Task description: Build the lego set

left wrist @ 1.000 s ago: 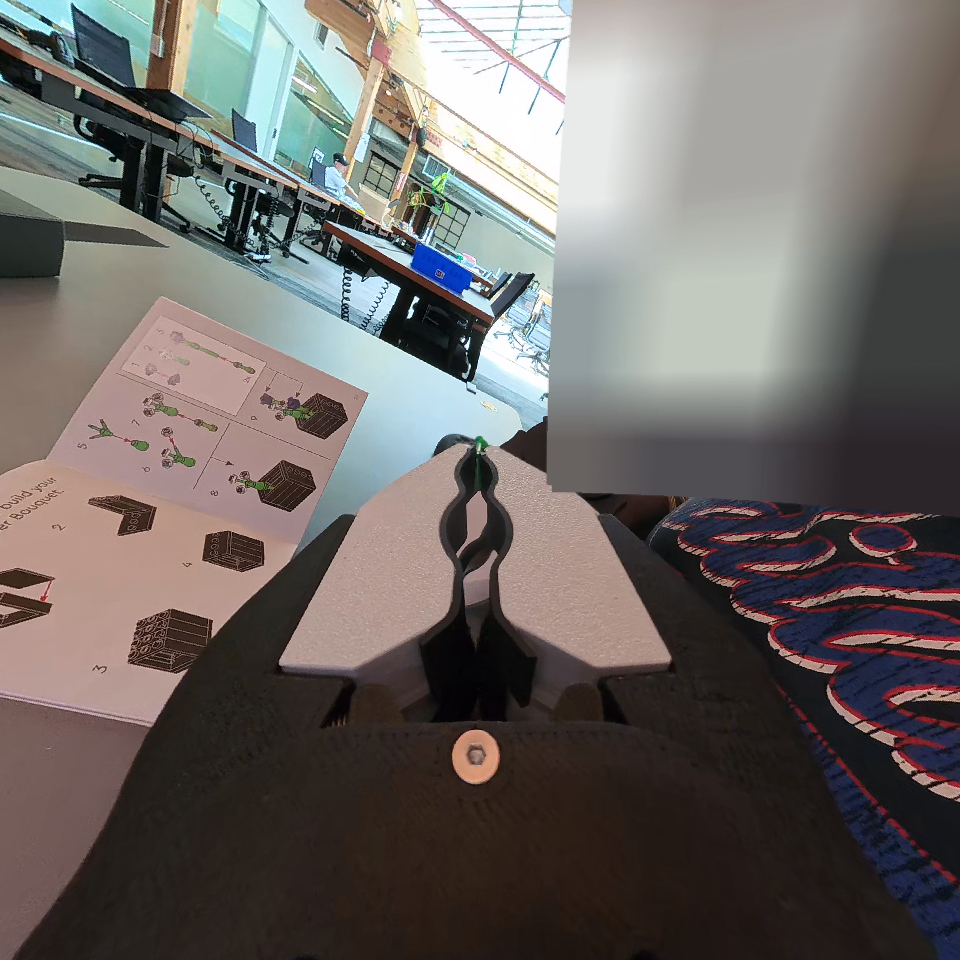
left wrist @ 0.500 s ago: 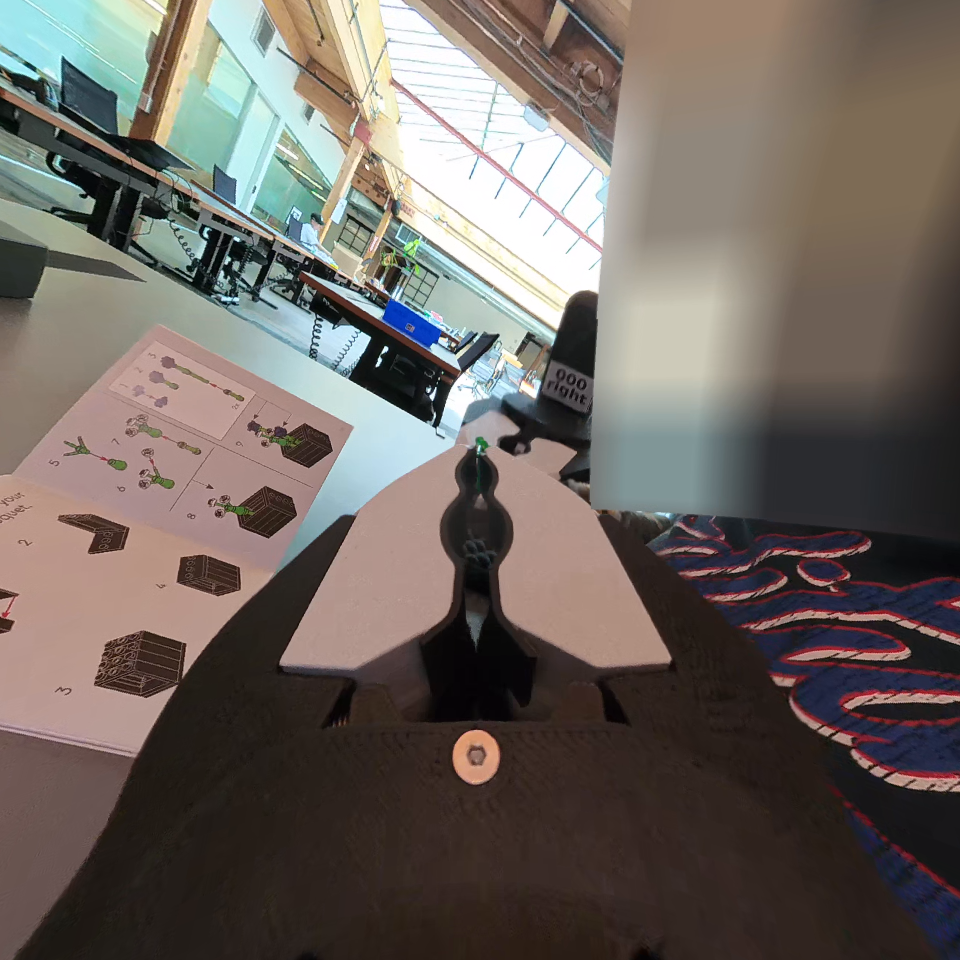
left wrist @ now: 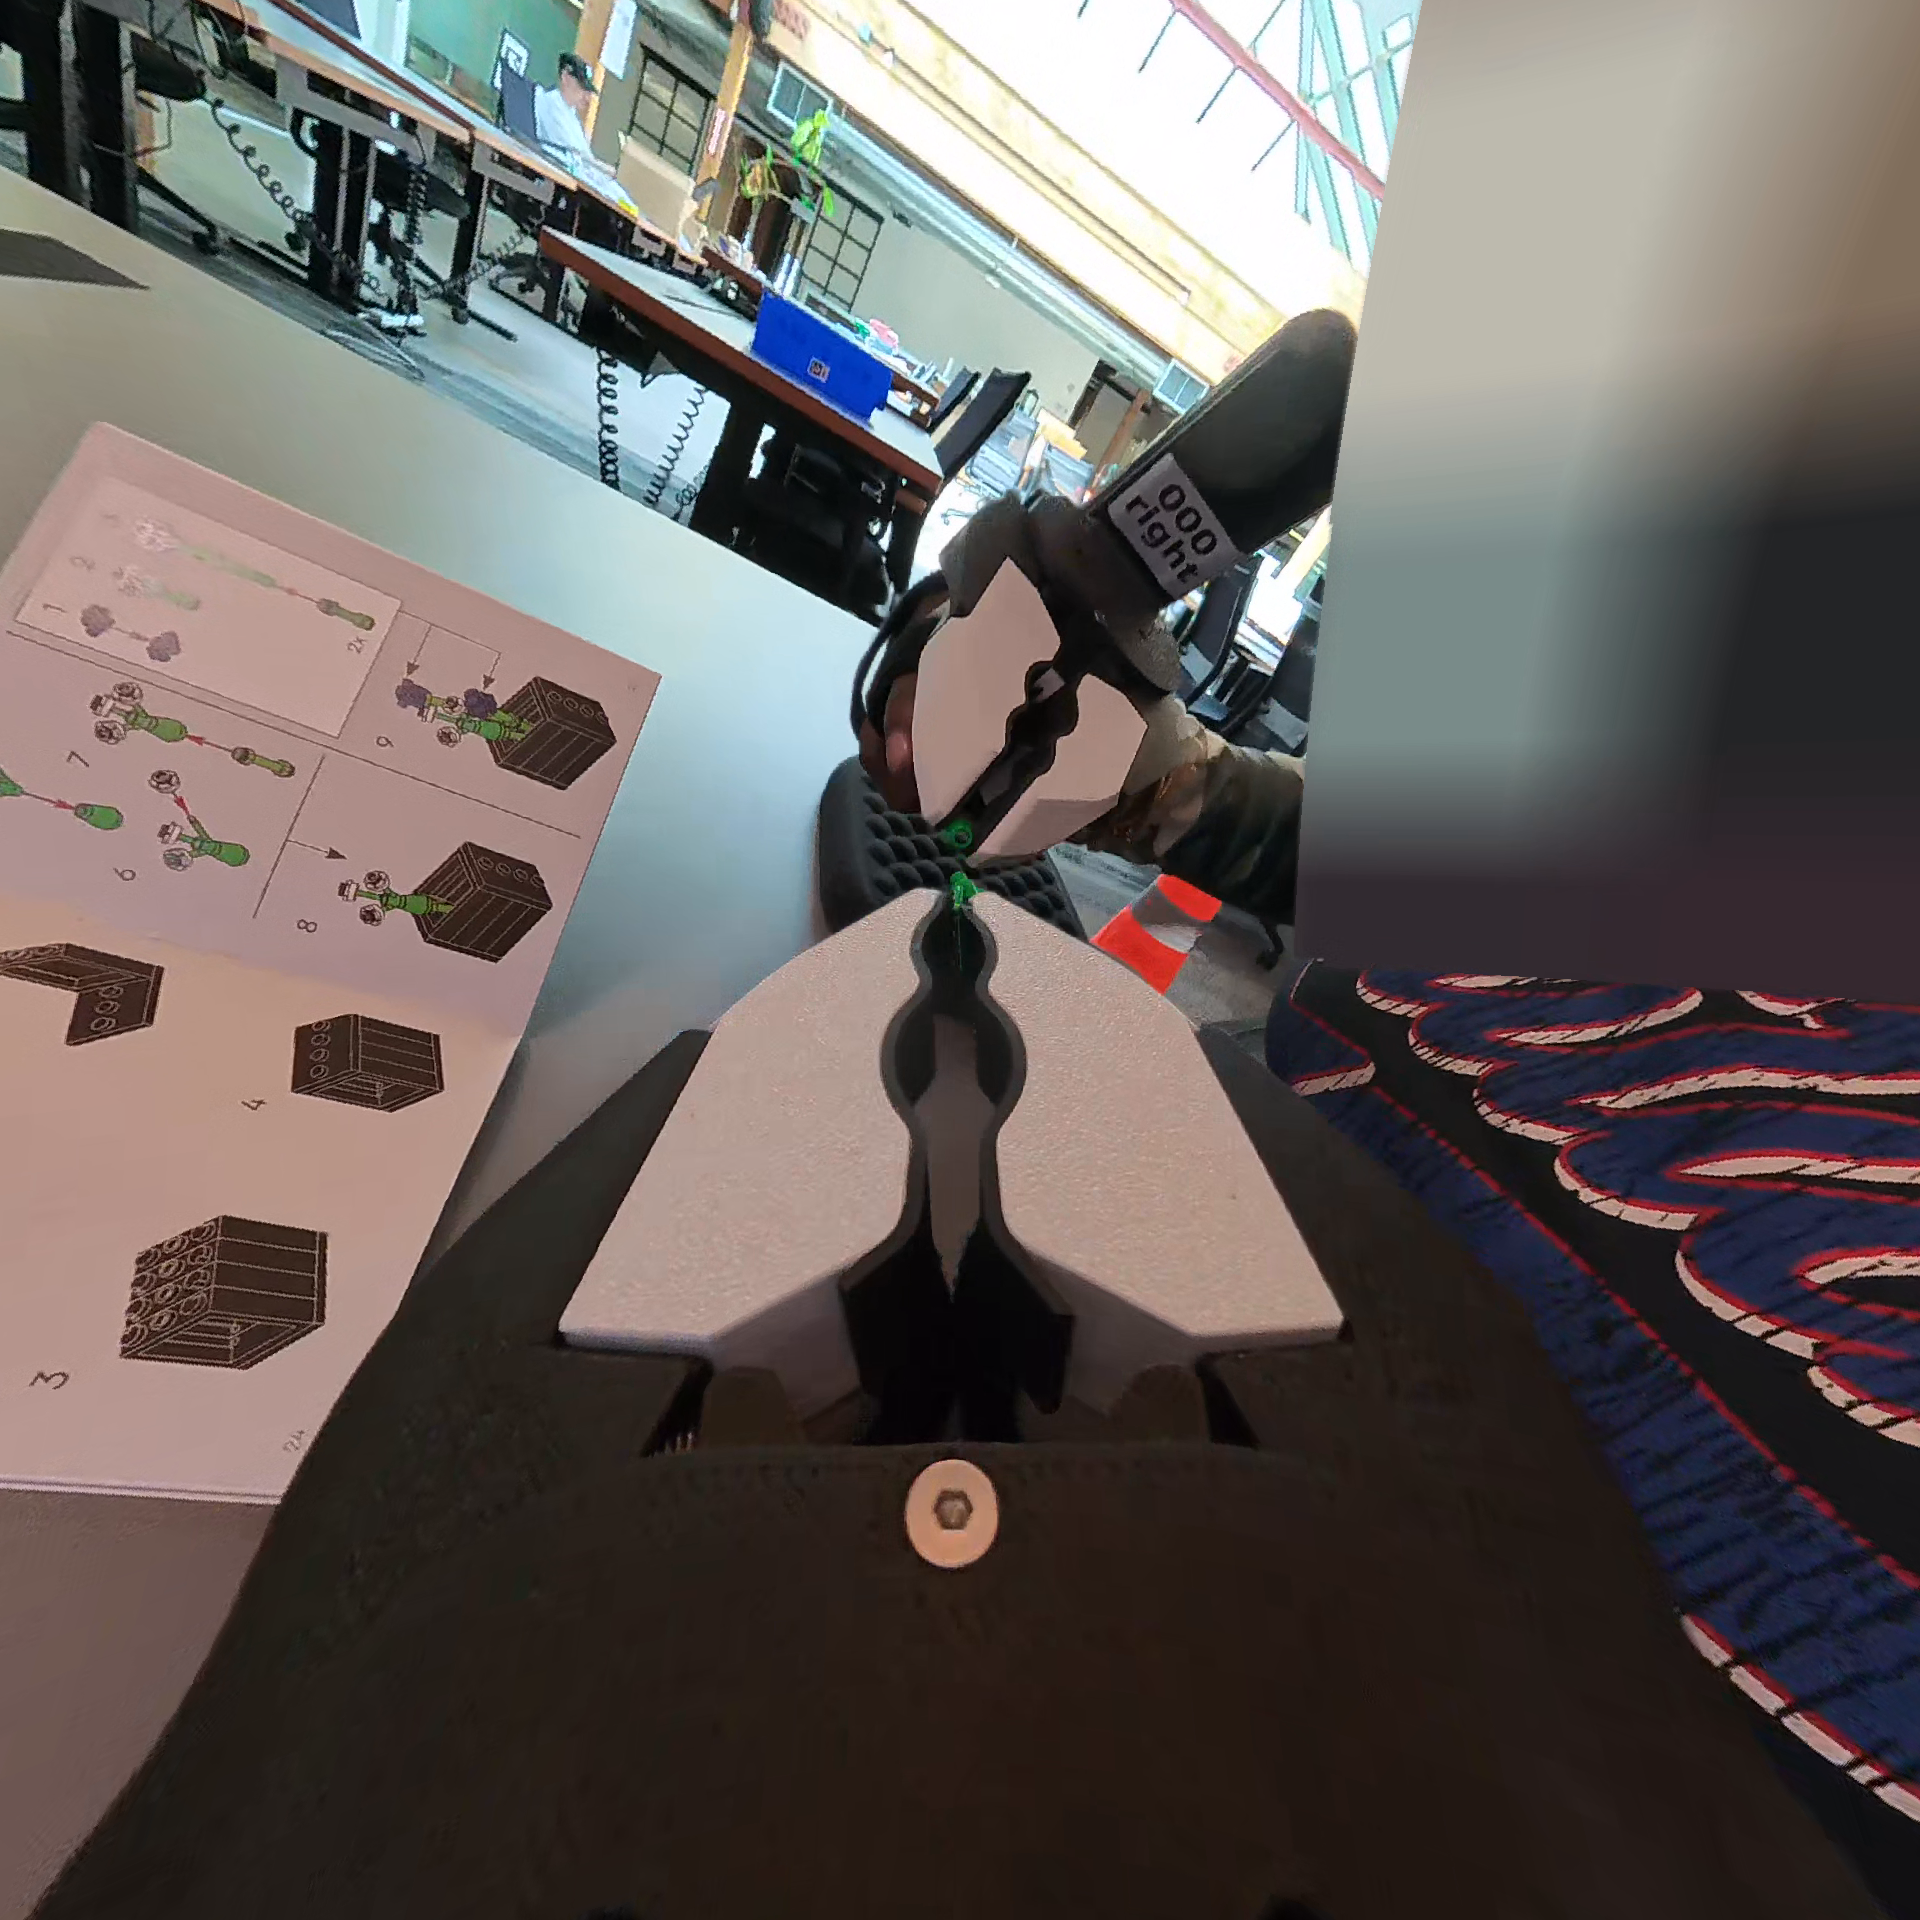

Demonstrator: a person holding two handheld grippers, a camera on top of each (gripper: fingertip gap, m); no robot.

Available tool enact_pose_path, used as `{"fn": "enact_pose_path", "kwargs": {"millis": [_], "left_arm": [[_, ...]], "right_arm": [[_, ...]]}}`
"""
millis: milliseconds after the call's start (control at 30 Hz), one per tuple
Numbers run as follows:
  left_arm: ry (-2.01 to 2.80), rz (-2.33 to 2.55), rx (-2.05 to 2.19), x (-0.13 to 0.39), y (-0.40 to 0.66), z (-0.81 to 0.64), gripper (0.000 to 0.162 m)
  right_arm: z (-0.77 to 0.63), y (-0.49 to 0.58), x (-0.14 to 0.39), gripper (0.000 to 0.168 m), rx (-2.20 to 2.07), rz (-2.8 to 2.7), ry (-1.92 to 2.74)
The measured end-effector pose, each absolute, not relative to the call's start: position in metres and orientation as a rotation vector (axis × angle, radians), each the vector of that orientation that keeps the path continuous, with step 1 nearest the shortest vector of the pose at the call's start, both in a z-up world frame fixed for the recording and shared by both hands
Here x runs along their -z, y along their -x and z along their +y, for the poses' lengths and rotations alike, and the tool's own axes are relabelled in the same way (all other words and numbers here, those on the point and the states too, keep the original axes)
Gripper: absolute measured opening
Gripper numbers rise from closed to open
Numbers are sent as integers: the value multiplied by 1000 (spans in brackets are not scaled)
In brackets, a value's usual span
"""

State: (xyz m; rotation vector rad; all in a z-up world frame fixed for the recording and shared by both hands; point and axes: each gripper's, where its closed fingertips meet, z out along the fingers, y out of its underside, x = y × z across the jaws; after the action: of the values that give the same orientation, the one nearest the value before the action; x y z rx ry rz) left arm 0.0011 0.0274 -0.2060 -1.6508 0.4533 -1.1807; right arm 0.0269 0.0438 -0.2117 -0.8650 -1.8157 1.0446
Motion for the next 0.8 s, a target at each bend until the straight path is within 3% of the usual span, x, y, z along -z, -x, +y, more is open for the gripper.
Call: {"fn": "enact_pose_path", "kwargs": {"millis": [800], "left_arm": [[1749, 583, 1138, 222, -17, 21, 1]], "right_arm": [[28, -23, 225, 7, -1057, -2065, 683]]}}
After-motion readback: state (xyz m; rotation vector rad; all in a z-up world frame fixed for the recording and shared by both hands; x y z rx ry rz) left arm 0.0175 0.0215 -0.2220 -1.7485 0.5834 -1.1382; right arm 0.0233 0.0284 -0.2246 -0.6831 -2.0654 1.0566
